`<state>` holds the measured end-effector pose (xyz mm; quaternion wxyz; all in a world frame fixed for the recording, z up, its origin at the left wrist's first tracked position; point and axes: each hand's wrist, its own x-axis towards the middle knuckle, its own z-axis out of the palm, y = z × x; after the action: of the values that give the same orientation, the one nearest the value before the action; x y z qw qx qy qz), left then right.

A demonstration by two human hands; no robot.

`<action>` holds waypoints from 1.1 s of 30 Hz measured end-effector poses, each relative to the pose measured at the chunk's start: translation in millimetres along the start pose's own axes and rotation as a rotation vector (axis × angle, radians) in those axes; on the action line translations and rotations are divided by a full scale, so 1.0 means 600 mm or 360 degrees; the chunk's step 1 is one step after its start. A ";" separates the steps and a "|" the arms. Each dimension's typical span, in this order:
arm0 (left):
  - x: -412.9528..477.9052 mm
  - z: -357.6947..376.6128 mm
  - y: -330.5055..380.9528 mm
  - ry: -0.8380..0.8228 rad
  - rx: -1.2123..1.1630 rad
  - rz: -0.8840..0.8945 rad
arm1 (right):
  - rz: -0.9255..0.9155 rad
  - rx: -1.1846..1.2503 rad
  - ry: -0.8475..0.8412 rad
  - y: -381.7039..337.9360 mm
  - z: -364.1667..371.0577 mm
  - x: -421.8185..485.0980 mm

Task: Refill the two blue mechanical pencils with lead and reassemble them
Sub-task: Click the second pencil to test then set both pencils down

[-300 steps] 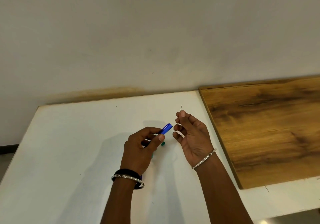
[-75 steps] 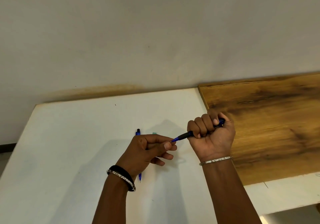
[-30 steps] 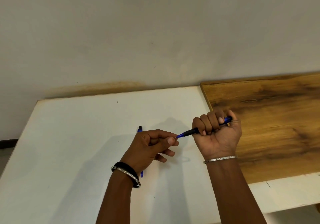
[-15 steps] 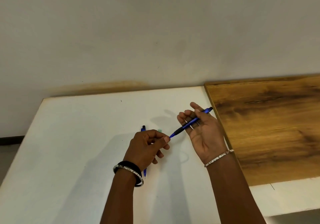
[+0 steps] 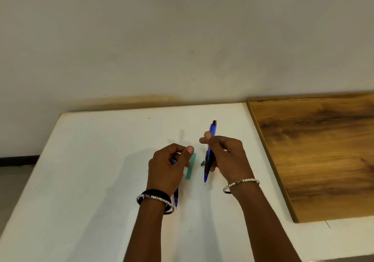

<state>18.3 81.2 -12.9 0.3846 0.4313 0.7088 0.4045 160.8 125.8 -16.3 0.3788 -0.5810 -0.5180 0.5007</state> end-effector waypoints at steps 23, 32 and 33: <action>0.019 -0.044 -0.035 0.0232 -0.0120 -0.0148 | -0.0154 -0.0262 -0.0573 -0.011 0.076 -0.024; 0.019 -0.046 -0.059 0.0381 0.0121 -0.0295 | 0.0071 -0.0131 0.0045 -0.002 0.046 0.000; 0.019 -0.044 -0.059 0.0387 0.0121 -0.0297 | 0.0077 -0.0141 0.0073 -0.001 0.044 0.001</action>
<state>-19.9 74.4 -37.1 0.3152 0.3255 0.8020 0.3892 134.7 124.6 -21.4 0.3522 -0.6210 -0.5166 0.4727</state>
